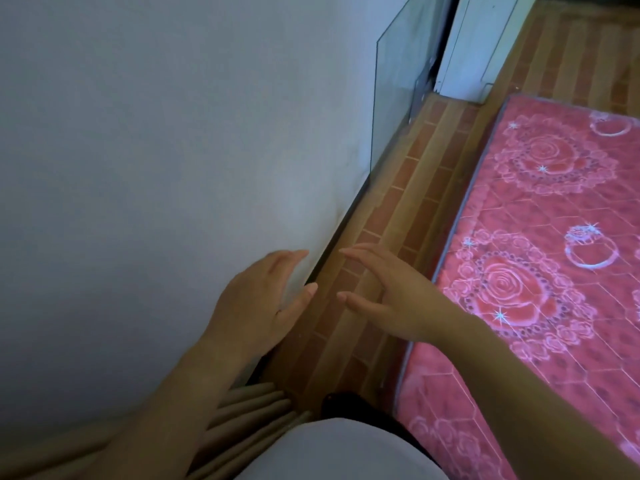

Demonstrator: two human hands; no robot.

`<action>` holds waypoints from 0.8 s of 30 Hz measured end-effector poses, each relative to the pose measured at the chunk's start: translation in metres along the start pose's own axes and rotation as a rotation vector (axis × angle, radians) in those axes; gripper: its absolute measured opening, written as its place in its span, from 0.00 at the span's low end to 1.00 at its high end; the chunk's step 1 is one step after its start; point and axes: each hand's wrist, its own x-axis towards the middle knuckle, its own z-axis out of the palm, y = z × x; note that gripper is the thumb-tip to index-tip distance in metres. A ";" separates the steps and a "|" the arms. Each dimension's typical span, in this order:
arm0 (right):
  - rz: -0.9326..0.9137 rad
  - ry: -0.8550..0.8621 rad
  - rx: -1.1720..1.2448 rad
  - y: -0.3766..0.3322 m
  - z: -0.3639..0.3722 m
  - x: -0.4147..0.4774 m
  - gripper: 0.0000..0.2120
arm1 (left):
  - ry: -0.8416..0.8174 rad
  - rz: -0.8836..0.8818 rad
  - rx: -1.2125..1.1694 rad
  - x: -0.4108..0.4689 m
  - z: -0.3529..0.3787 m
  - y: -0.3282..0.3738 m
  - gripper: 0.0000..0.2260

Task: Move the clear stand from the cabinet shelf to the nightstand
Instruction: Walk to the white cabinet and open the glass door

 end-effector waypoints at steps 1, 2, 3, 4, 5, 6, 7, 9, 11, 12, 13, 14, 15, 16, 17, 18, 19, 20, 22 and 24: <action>0.002 -0.018 -0.001 -0.001 0.004 0.005 0.29 | 0.004 -0.001 0.005 0.001 -0.001 -0.004 0.31; 0.003 -0.026 -0.002 -0.002 0.006 0.009 0.29 | 0.002 0.000 0.008 0.002 -0.002 -0.006 0.30; 0.003 -0.025 -0.001 -0.004 0.007 0.012 0.29 | -0.007 0.000 0.009 0.003 -0.004 -0.008 0.29; 0.005 -0.022 0.004 -0.005 0.008 0.015 0.29 | -0.016 -0.002 0.007 0.004 -0.005 -0.009 0.28; 0.011 -0.020 0.013 -0.006 0.007 0.016 0.29 | -0.025 -0.001 0.003 0.005 -0.007 -0.009 0.28; 0.018 -0.019 0.022 -0.006 0.007 0.017 0.29 | -0.032 0.001 0.000 0.007 -0.009 -0.010 0.28; 0.019 -0.013 0.024 -0.006 0.005 0.018 0.29 | -0.036 0.004 -0.003 0.010 -0.011 -0.010 0.29; 0.025 -0.005 0.005 -0.003 -0.001 0.020 0.29 | -0.029 0.008 -0.008 0.019 -0.015 -0.013 0.29; 0.042 0.001 -0.021 0.000 -0.009 0.025 0.29 | -0.019 0.007 -0.028 0.030 -0.019 -0.017 0.29; 0.051 0.009 -0.032 0.003 -0.014 0.028 0.29 | -0.018 0.009 -0.039 0.037 -0.020 -0.019 0.29; 0.065 0.015 -0.040 0.006 -0.020 0.032 0.29 | -0.020 0.014 -0.045 0.044 -0.020 -0.020 0.29; 0.081 0.020 -0.044 0.008 -0.026 0.036 0.29 | -0.025 0.021 -0.046 0.053 -0.021 -0.020 0.29; 0.097 0.024 -0.047 0.012 -0.033 0.041 0.29 | -0.032 0.029 -0.045 0.063 -0.020 -0.019 0.29; 0.110 0.027 -0.049 0.015 -0.040 0.046 0.29 | -0.040 0.039 -0.045 0.074 -0.020 -0.017 0.29; 0.125 0.034 -0.051 0.019 -0.048 0.052 0.29 | -0.049 0.054 -0.046 0.088 -0.020 -0.014 0.30; 0.138 0.045 -0.055 0.025 -0.056 0.058 0.29 | -0.059 0.072 -0.048 0.103 -0.019 -0.010 0.30; 0.149 0.059 -0.062 0.031 -0.064 0.064 0.29 | -0.071 0.091 -0.047 0.119 -0.019 -0.005 0.30; 0.165 0.071 -0.067 0.039 -0.074 0.070 0.29 | -0.085 0.112 -0.044 0.138 -0.019 0.001 0.30; 0.210 0.081 -0.064 0.060 -0.095 0.082 0.29 | -0.116 0.156 -0.035 0.179 -0.017 0.015 0.30; 0.258 0.080 -0.057 0.084 -0.118 0.095 0.29 | -0.144 0.199 -0.034 0.225 -0.016 0.033 0.29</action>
